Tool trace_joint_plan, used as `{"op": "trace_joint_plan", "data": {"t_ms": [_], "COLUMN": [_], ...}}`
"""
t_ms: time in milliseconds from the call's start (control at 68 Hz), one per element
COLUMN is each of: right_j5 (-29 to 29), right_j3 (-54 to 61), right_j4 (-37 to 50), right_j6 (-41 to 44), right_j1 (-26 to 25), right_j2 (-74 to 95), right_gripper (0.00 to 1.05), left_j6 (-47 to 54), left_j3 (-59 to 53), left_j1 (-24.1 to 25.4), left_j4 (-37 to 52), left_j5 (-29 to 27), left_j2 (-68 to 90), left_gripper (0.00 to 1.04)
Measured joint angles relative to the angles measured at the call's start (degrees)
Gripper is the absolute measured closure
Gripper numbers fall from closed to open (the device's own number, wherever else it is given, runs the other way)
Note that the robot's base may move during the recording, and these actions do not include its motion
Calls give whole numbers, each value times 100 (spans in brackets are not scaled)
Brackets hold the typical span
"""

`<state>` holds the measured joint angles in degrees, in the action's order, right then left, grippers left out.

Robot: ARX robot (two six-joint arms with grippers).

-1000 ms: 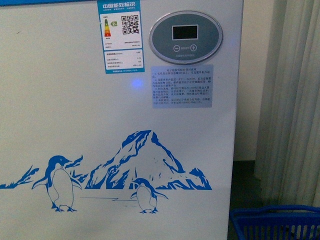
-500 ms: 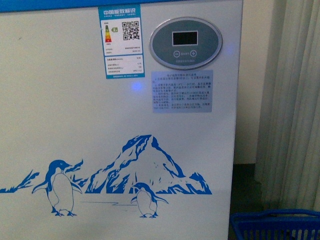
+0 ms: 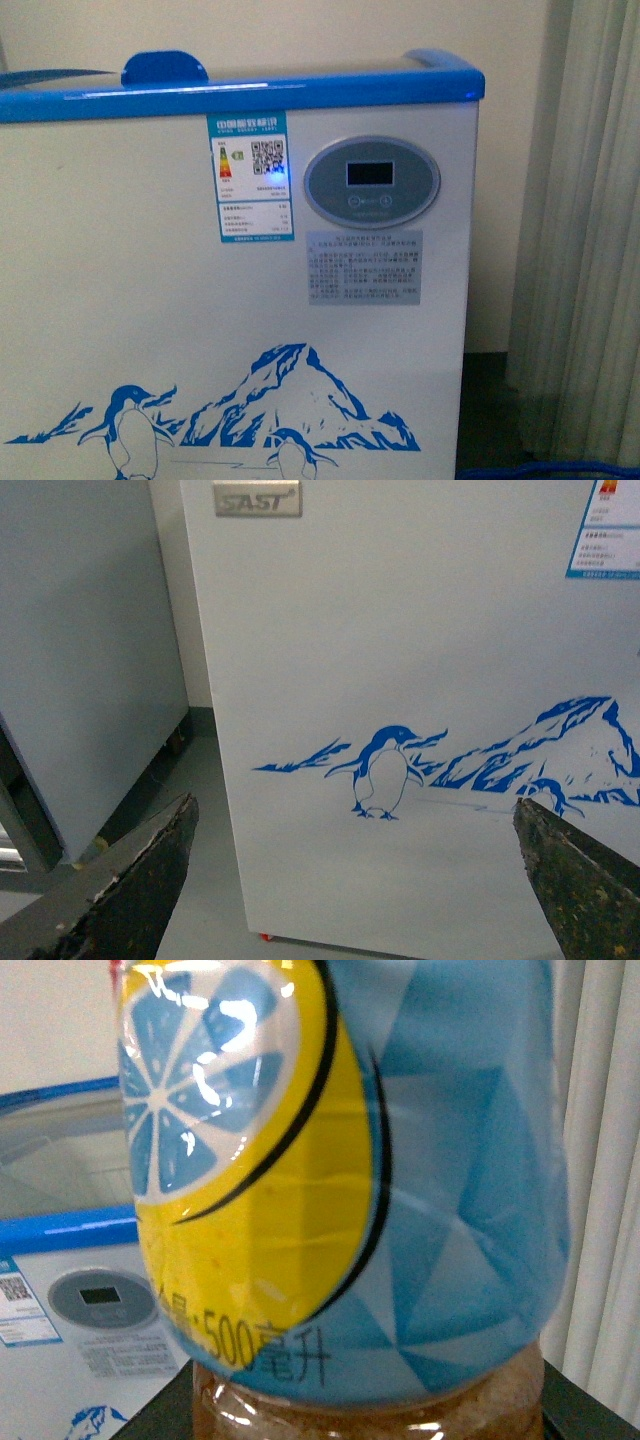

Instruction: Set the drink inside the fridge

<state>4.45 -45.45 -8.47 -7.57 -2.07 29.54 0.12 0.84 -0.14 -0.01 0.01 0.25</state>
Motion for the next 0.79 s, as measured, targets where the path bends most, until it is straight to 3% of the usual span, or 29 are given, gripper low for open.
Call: {"op": "trace_joint_plan", "data": {"t_ms": [794], "right_j5": [0], "right_j3": [0], "right_j4": [2], "right_j6": [0], "right_j1": [0], "right_j2": [-9], "right_gripper": [60], "left_j6": [-166], "left_j3": [46], "left_j1": [24], "left_j4": [-144], "left_j5": [105], "left_j2": [76], "left_gripper": [8]}}
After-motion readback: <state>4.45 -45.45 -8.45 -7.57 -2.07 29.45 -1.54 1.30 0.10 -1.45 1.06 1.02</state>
